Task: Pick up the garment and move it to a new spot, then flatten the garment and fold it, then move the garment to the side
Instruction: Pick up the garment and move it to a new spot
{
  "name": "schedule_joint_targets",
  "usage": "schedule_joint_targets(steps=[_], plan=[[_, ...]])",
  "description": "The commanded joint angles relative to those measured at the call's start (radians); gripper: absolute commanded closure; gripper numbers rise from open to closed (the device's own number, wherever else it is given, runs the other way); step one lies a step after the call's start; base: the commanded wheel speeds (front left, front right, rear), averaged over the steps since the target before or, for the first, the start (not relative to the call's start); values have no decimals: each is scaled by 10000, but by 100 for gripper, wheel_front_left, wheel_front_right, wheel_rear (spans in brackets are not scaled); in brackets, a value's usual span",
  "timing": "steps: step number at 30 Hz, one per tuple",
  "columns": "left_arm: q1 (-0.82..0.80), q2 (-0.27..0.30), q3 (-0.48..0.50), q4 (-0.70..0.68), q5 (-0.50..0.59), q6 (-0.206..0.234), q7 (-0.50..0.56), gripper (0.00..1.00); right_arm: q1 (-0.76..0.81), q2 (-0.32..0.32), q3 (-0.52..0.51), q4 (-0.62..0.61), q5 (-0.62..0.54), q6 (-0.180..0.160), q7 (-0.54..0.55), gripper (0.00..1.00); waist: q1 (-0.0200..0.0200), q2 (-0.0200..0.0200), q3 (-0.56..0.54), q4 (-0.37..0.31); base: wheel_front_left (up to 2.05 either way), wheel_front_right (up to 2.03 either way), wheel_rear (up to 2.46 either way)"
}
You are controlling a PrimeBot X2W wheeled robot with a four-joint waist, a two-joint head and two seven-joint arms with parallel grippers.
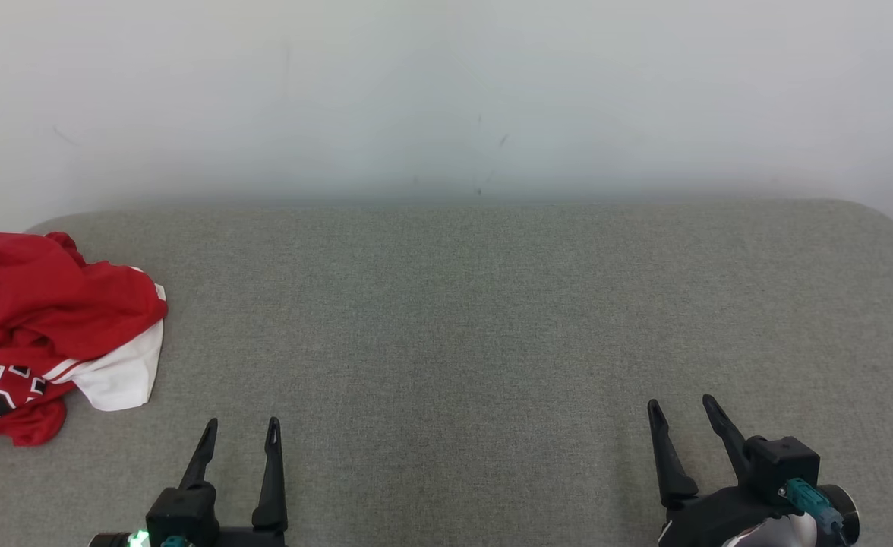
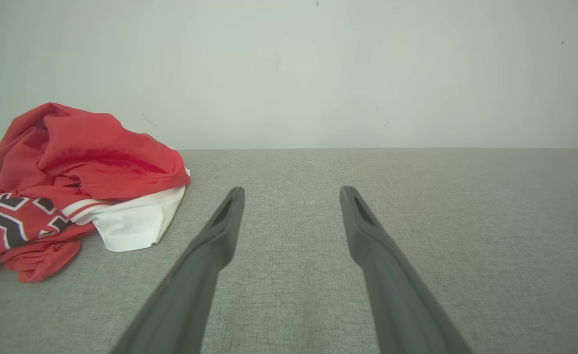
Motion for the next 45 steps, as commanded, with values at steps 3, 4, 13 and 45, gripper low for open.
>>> schedule_joint_targets(steps=[3,4,13,45], plan=[[123,-53,87,51,167,-78,-69,0,-87,-33,13,62,-151,36,-85,0,0,0,5,-6,0,0,0],[122,-68,104,57,152,-67,-69,0,-87,-33,8,72,-134,36,-96,0,0,0,4,-6,0,0,0],[188,-154,233,109,200,-154,-69,0,-24,-34,-4,129,-116,36,-133,0,0,0,-52,25,0,0,0],[560,-132,710,253,400,-103,-67,0,423,-29,382,150,342,35,-154,0,0,0,-368,4234,0,0,0]])
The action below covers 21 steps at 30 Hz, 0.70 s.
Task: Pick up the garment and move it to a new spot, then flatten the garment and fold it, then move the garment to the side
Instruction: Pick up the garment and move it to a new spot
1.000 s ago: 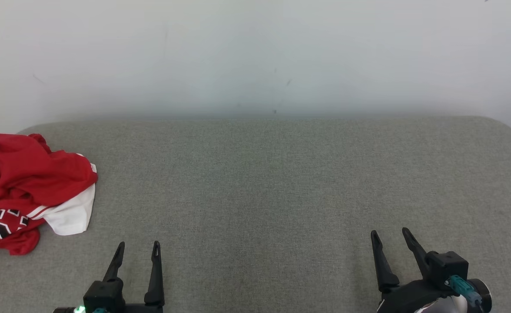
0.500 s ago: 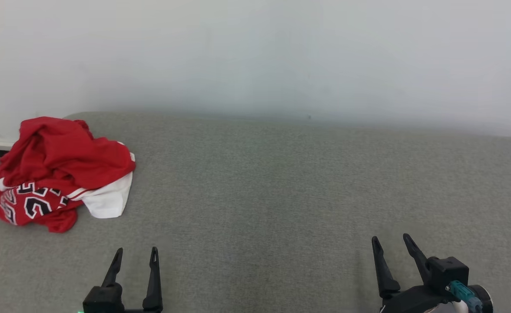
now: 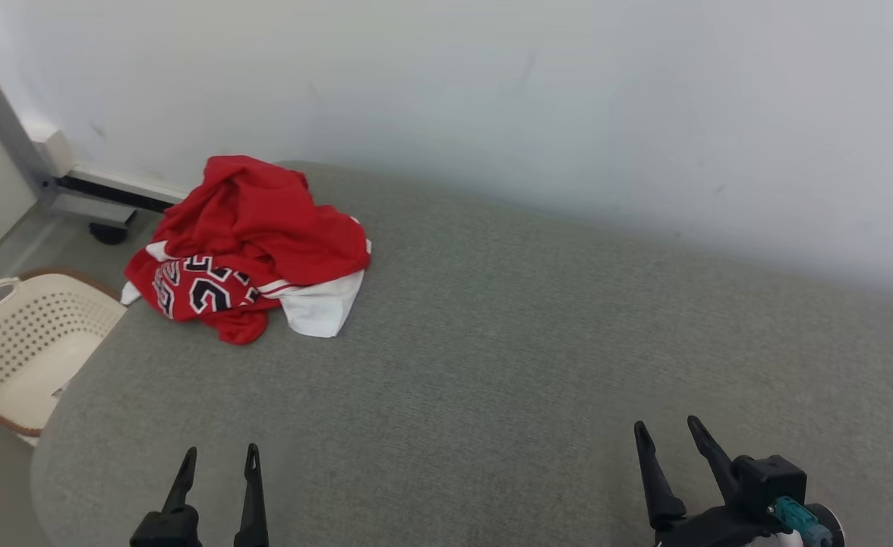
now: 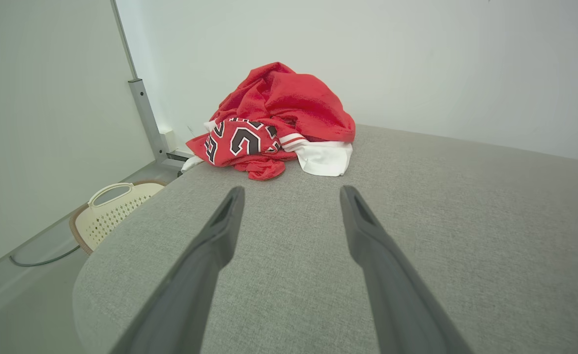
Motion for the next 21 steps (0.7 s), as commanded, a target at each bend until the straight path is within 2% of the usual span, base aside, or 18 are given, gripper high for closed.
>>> schedule_joint_targets(steps=[1,6,12,21], plan=[[166,43,44,-18,46,12,-36,0,141,-26,20,12,93,33,-93,0,0,0,-19,997,0,0,0],[222,77,134,-63,33,-1,-36,0,78,-23,105,124,258,33,-135,0,0,0,24,1503,0,0,0],[224,18,406,-219,-122,159,-36,0,-254,-26,286,259,269,33,-133,0,0,0,240,1653,0,0,0],[278,-90,443,-199,-301,153,-36,0,-487,-23,437,387,237,33,-170,0,0,0,372,1712,0,0,0]])
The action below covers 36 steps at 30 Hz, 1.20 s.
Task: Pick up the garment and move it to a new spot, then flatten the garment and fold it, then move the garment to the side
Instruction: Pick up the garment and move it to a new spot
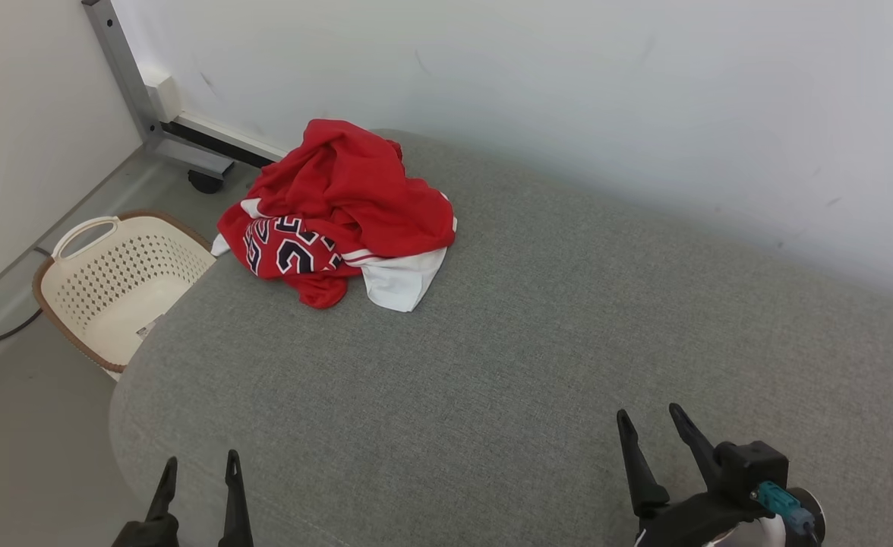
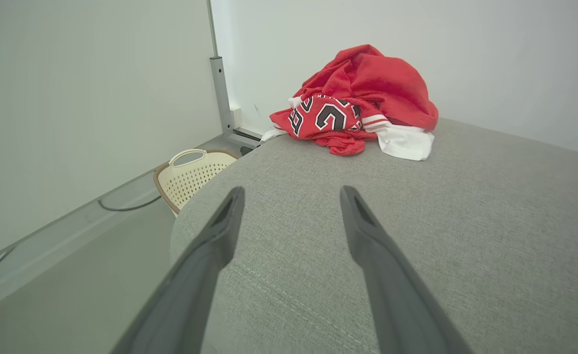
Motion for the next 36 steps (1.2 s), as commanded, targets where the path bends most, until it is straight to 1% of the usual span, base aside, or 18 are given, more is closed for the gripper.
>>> schedule_joint_targets(steps=[1,5,10,14,18,24,25,26,28,31,34,35,36], plan=[[48,-35,-4,67,-142,-20,-36,0,-47,-20,29,-13,-6,33,-88,0,-3,0,5,-6,0,0,0],[-375,-68,-163,426,-202,-232,-36,0,7,-23,32,-10,-8,33,-79,0,-3,0,17,-33,0,0,0],[-1735,-70,-474,1281,-287,-531,124,0,74,-23,-110,-209,-182,33,4,0,-3,0,229,-135,0,0,0],[-3400,-81,-408,2276,-714,-695,553,0,-106,-28,-25,-624,-438,33,336,0,-3,0,881,-644,0,0,0],[-5344,-51,-213,3513,-1245,-772,1464,0,-338,-29,11,-1314,-914,33,790,0,-3,0,1825,-1353,0,0,0],[-7858,553,4,4895,-1841,-1054,3149,0,-573,-28,25,-2818,-1541,33,1445,0,-3,0,3232,-2484,0,0,0],[-8145,686,32,5095,-1967,-1067,3478,0,-591,-28,55,-3122,-1615,33,1561,0,-3,0,3448,-2669,0,0,0],[-8646,859,96,5439,-2098,-1117,4024,0,-565,-26,38,-3688,-1803,33,1757,0,-3,0,3804,-2954,0,0,0],[-9157,1037,310,5621,-2386,-1133,4459,0,-578,-23,76,-4279,-1937,33,1966,0,-3,0,4162,-3250,0,0,0],[-9684,1364,605,5815,-2692,-1034,4810,0,-402,-19,76,-5054,-2069,33,2225,0,-3,0,4603,-3610,0,0,0],[-10092,1813,839,5960,-2766,-748,5069,0,-44,-19,66,-5647,-2021,33,2390,0,-3,0,4891,-3939,0,0,0],[-10092,1813,839,5960,-2766,-748,5069,0,-44,-19,66,-5647,-2021,33,2390,0,-3,0,4891,-3939,0,0,0],[-10211,1984,920,6036,-2798,-632,5179,0,87,-15,26,-5814,-1981,33,2457,0,-3,0,4965,-4033,0,0,0]])
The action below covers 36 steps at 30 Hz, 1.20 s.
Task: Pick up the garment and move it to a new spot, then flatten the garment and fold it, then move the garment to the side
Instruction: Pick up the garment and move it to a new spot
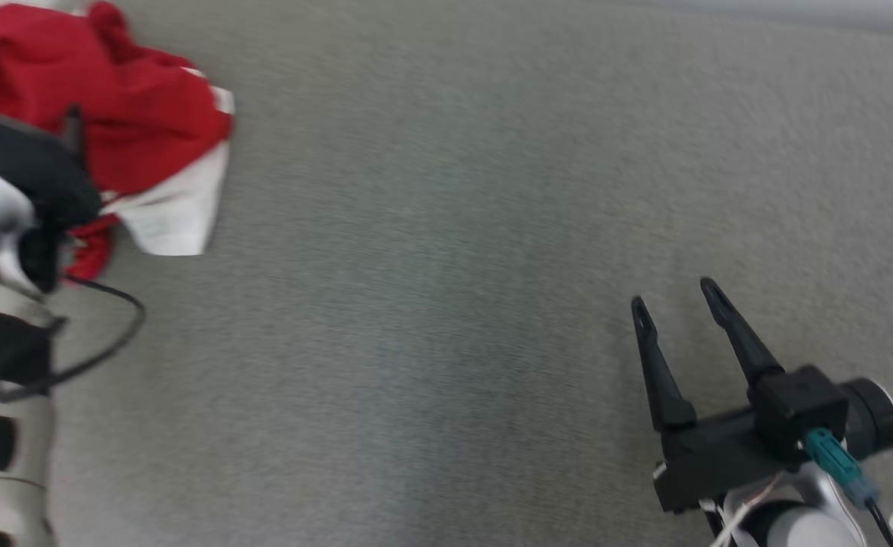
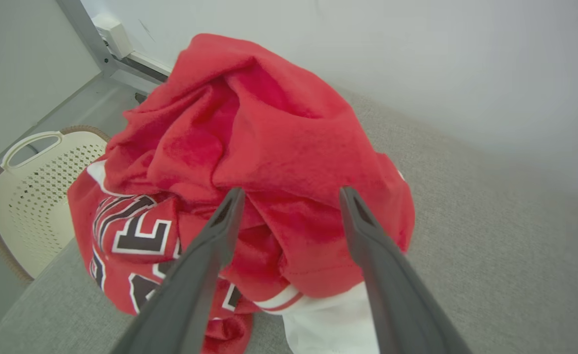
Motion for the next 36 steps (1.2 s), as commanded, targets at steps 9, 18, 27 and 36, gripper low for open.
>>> schedule_joint_targets(steps=[9,18,27,36], plan=[[-626,924,401,375,39,1128,91,0,1147,-31,-420,-1221,-46,33,347,0,-2,-2,1866,-1566,0,0,0],[-512,994,240,541,312,1540,-759,100,1014,-27,-325,-1181,128,33,252,0,-2,-2,1830,-1524,0,0,0],[-727,1512,-8,325,341,1259,-460,100,399,-10,-24,-185,535,33,-193,0,-2,-2,604,-1367,0,0,0],[-1049,2098,-95,-984,165,741,484,100,-85,-9,181,1413,1559,33,-1148,0,-2,-2,-920,-1136,0,0,0]])
